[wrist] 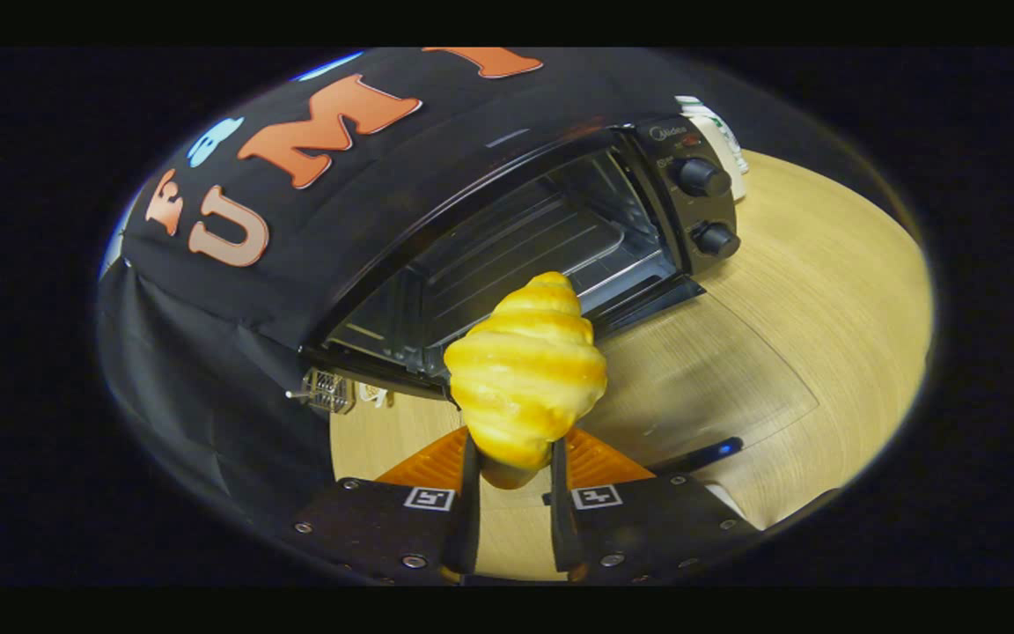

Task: Open the toaster oven, put the food inside, and close the toaster oven door.

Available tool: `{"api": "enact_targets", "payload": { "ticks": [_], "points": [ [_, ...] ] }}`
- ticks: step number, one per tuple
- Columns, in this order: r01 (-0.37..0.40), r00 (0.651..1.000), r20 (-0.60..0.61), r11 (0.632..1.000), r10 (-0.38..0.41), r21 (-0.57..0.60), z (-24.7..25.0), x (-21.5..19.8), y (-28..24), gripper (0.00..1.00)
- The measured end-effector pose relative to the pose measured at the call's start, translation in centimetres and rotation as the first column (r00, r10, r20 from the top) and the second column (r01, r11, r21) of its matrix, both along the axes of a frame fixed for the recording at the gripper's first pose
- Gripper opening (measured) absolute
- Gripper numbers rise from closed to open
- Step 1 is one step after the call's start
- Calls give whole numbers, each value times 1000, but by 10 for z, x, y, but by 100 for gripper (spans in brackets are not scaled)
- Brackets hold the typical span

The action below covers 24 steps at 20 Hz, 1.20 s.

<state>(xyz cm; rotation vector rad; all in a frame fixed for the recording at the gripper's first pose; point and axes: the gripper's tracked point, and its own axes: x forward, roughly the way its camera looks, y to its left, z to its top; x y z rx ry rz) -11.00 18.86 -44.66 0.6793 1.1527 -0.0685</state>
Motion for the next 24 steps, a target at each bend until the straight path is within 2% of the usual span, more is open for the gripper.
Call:
{"api": "enact_targets", "payload": {
  "ticks": [8, 18, 24],
  "points": [
    [68, 996, -60, 997, -66, 24, -12, 35, 3, 34],
    [59, 998, -8, 998, -59, -17, -11, 86, 5, 34],
    [70, 996, 56, 997, -71, 28, -12, 106, 13, 34]
  ]
}}
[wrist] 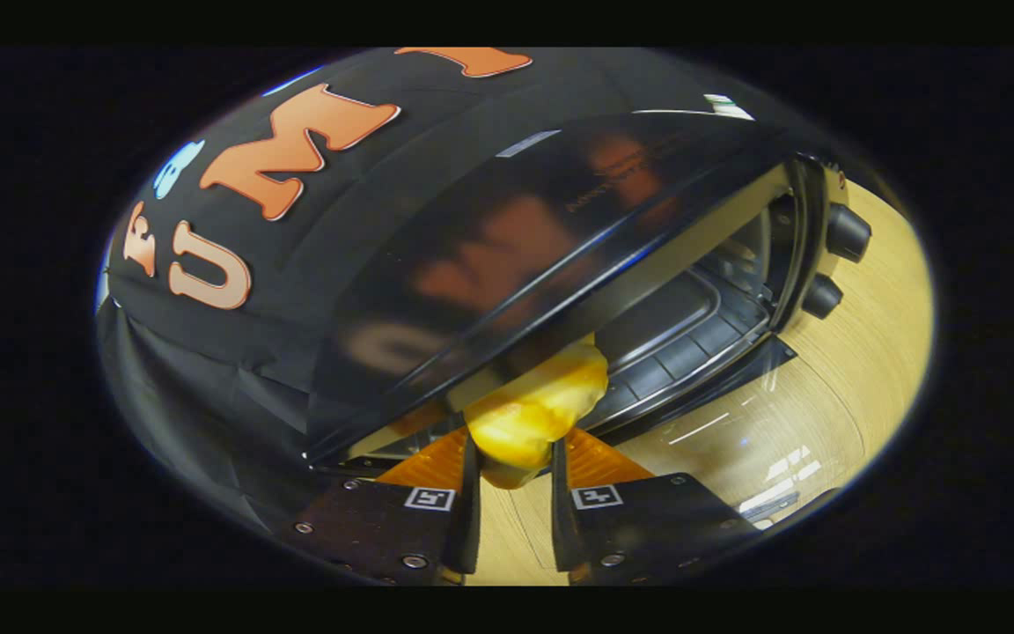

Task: Open the toaster oven, put the food inside, and close the toaster oven door.

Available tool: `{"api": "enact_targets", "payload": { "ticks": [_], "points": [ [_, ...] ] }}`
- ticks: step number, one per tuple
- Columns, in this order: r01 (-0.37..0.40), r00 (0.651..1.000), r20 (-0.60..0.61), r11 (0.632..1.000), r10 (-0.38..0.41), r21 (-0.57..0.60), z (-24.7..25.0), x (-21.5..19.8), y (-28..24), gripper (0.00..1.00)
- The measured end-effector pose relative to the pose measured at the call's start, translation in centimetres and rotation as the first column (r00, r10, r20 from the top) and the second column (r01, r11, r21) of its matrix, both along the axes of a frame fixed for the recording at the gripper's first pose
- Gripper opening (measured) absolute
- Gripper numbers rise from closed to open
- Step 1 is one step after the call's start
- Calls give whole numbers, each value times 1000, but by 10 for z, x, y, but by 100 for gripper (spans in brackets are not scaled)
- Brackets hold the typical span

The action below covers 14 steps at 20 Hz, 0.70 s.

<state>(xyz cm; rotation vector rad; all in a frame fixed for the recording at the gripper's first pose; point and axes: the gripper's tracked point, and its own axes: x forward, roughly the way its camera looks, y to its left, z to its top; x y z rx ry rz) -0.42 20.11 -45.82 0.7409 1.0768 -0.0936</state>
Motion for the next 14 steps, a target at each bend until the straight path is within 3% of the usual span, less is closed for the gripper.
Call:
{"api": "enact_targets", "payload": {
  "ticks": [7, 11, 14],
  "points": [
    [80, 994, 59, 992, -86, 96, 0, 7, 10, 34],
    [88, 993, 72, 990, -96, 107, -6, 11, 14, 34],
    [68, 993, 89, 995, -75, 74, -13, 12, 14, 48]
  ]
}}
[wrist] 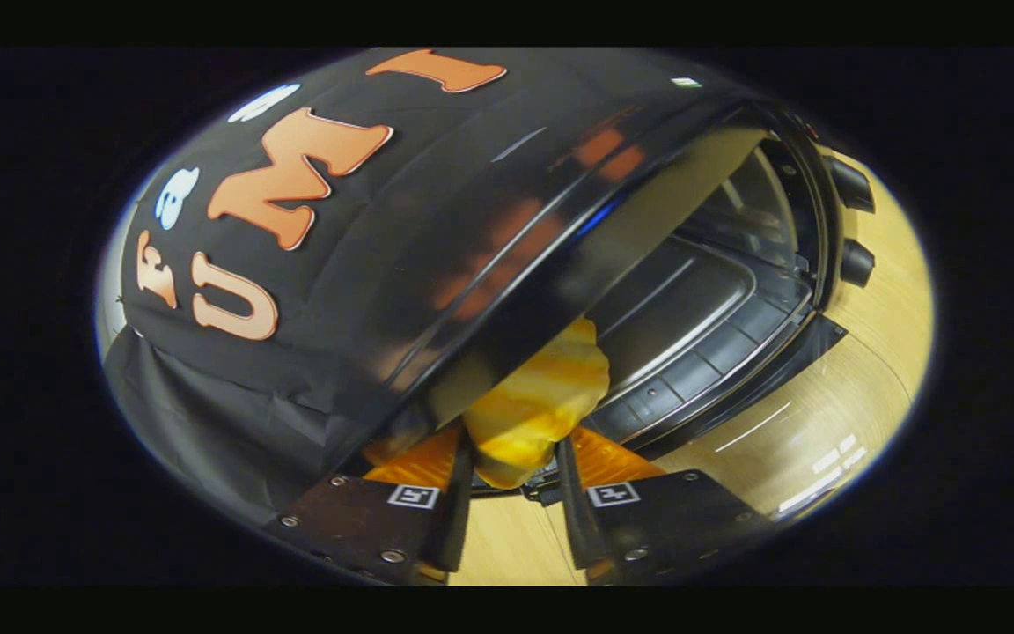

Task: Open the toaster oven, put the food inside, and close the toaster oven door.

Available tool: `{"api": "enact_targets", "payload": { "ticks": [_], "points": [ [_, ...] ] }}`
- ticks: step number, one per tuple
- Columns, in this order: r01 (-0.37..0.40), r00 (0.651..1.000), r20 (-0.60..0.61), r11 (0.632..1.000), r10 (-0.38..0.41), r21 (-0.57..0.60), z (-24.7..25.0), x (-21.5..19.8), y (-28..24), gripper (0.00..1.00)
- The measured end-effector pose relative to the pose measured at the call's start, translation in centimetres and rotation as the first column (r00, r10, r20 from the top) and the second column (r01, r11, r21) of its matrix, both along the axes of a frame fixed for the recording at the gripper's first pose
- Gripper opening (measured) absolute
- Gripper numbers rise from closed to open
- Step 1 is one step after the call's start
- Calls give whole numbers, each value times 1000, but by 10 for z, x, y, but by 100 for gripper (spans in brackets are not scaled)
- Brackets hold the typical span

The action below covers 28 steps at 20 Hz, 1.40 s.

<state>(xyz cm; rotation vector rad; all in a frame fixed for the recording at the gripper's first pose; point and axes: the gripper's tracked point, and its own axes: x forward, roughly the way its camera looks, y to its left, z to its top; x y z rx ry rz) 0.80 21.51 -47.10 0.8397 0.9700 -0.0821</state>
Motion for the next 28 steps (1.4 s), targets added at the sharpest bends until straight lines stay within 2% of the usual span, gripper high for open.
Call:
{"api": "enact_targets", "payload": {
  "ticks": [1, 4, 8, 14, 18, 23, 28],
  "points": [
    [-8, 1000, 7, 1000, 8, -8, 0, 0, 1, 54],
    [-21, 999, 46, 999, 23, -44, 4, 1, -3, 61],
    [-75, 995, 60, 994, 80, -84, 7, -9, -1, 73],
    [-145, 984, 82, 981, 156, -128, 45, -56, -12, 88],
    [-169, 979, 79, 966, 187, -195, 69, -93, -38, 91],
    [-276, 960, -52, 905, 274, -323, 62, -164, -75, 96],
    [-374, 923, -214, 876, 319, -304, 32, -224, -77, 96]
  ]
}}
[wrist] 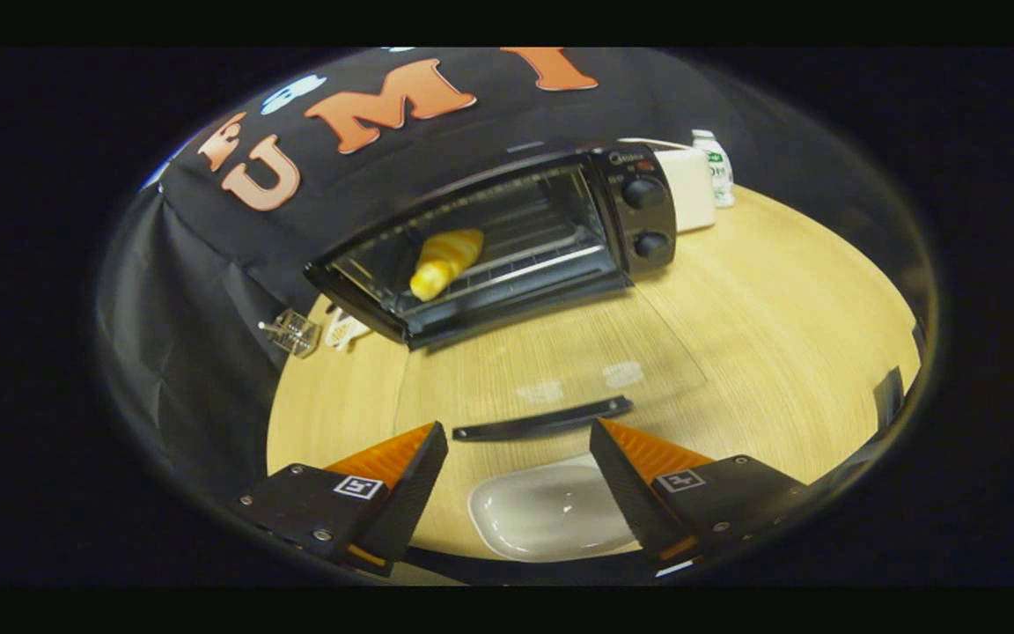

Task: Open the toaster oven, put the food inside, and close the toaster oven door.

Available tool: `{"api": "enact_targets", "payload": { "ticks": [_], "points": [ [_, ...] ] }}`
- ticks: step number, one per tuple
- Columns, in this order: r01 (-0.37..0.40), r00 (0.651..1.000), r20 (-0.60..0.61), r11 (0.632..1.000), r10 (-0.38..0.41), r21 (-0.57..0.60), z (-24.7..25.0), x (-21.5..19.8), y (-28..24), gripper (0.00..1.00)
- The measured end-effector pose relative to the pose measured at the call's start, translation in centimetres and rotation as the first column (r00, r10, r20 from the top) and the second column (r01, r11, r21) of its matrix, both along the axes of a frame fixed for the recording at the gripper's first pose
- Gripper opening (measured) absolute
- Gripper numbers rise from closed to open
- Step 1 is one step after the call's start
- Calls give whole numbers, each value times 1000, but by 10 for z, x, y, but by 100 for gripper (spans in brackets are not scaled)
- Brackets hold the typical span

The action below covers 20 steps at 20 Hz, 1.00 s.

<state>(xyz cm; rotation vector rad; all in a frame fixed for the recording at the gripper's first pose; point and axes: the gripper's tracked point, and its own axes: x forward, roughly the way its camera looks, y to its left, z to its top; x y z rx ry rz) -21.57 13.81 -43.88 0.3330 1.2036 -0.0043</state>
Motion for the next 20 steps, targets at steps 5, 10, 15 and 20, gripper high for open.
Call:
{"api": "enact_targets", "payload": {
  "ticks": [5, 10, 15, 20],
  "points": [
    [-91, 992, -91, 993, 84, -70, -34, -4, -3, 96],
    [-202, 964, -193, 975, 182, -89, -44, -9, 11, 97],
    [-204, 954, -240, 975, 178, -84, -52, -3, 15, 95],
    [-189, 968, -188, 977, 169, -94, -26, 14, 12, 93]
  ]
}}
